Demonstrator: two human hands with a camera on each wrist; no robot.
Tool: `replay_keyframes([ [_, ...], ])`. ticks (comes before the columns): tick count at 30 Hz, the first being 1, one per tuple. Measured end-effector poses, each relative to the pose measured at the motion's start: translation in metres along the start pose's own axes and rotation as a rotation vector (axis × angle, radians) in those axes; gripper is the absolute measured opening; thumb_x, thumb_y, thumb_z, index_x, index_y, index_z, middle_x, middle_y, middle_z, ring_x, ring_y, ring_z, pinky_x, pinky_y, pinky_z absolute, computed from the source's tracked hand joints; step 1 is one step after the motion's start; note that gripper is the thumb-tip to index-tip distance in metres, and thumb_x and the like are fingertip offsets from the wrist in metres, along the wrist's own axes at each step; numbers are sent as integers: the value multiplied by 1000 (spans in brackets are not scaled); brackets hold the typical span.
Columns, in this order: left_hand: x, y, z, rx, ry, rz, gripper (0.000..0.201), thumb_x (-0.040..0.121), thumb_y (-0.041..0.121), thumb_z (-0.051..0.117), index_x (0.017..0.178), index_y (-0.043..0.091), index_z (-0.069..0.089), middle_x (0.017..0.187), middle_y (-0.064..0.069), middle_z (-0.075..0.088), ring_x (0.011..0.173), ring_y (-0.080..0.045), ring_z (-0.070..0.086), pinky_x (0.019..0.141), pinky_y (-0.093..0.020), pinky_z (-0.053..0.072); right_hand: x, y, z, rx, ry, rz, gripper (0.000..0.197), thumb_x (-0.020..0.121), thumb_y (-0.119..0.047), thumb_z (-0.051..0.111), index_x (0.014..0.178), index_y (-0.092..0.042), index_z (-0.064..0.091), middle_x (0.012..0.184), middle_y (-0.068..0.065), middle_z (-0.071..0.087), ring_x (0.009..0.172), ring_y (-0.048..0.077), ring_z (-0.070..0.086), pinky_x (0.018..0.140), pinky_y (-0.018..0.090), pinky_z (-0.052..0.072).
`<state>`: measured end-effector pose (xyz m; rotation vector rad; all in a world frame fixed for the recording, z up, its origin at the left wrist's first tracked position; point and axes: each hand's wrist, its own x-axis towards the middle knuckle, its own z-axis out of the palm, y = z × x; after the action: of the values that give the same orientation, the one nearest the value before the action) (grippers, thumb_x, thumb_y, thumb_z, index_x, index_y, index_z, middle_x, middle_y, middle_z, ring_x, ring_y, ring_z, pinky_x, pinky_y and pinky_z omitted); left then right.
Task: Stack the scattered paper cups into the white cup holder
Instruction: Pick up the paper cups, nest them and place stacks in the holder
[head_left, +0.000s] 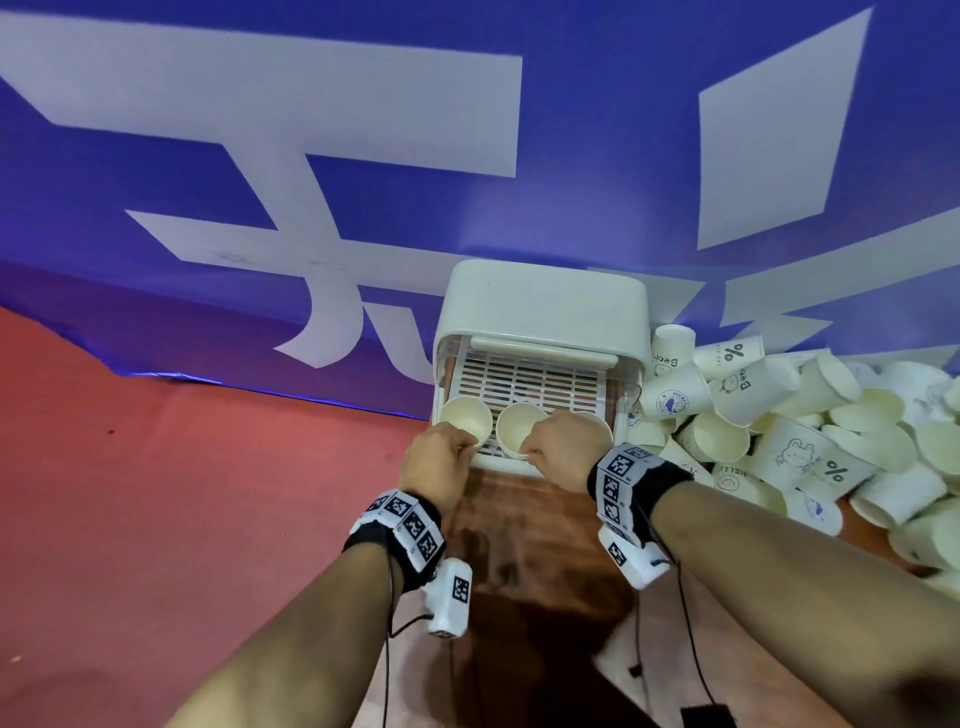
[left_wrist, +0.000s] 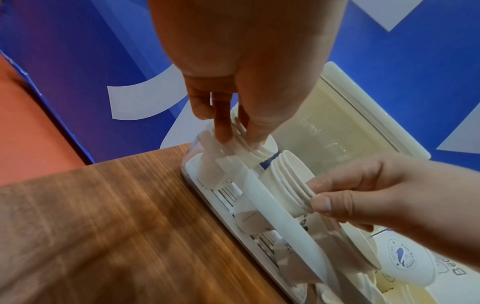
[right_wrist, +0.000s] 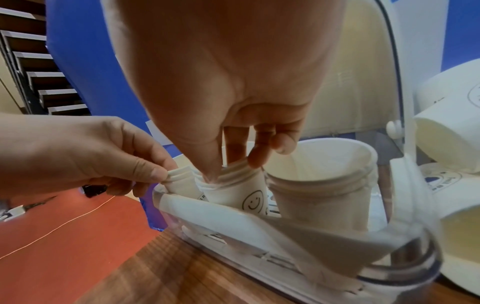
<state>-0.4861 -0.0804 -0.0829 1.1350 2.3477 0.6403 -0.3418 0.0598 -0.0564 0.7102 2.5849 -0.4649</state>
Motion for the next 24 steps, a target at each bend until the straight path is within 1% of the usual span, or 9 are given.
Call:
replay_keyframes([
  [1,-2,1,-1,-11,10,-7,13,88,21,66,97,17,74,105,-2,69,95,-25,63,79,-32,48,1,0,0,4,-9,17,33,96,-32,42,119,-42,63,117,-2,63,107,20,54,78,30,36],
  [3,-5,4,-4,-28,25,-4,16,88,18,65,102,15,72,110,-3,67,98,-24,63,81,-30,46,-1,0,-1,31,-26,32,38,95,-28,43,127,-41,57,126,0,59,114,21,53,86,33,40],
  [5,-8,9,-7,-23,29,16,15,88,13,62,100,14,71,110,-2,65,97,-23,62,80,-26,43,-6,1,-5,77,-5,30,42,95,-28,43,135,-36,51,134,-2,56,121,21,50,96,36,42],
  [6,-10,11,-9,-27,29,21,15,88,11,60,98,15,71,110,-2,64,95,-23,62,79,-25,42,-8,1,-7,101,19,30,42,95,-28,44,136,-34,50,136,-2,55,122,21,50,98,37,43],
  [10,-18,33,-18,-17,32,62,14,87,13,60,95,15,71,105,-1,65,89,-22,61,76,-25,41,-27,9,-16,189,90,22,39,96,-26,44,134,-28,53,138,-3,53,123,20,51,98,38,45],
  [13,-24,54,-19,-7,43,97,14,87,13,59,93,19,70,103,4,65,82,-17,61,75,-26,45,-46,20,-21,251,159,16,36,95,-25,43,129,-28,57,133,-4,58,119,18,54,96,37,47],
  [15,-27,71,-17,-17,48,133,18,86,9,56,94,17,70,102,3,64,78,-14,58,75,-25,44,-62,30,-23,278,209,20,35,95,-24,45,127,-28,58,130,-5,60,118,17,54,95,35,47],
  [20,-37,118,7,-35,47,207,19,84,8,57,93,17,71,101,1,66,84,-18,61,76,-22,41,-104,65,-20,322,269,86,32,93,-23,48,122,-27,62,125,-4,62,112,18,58,92,35,49],
  [24,-46,157,33,-48,30,242,18,84,7,57,93,15,71,98,1,65,80,-16,55,74,-20,36,-143,103,-15,338,312,145,31,93,-23,47,117,-27,64,118,-4,65,108,19,59,87,36,50],
])
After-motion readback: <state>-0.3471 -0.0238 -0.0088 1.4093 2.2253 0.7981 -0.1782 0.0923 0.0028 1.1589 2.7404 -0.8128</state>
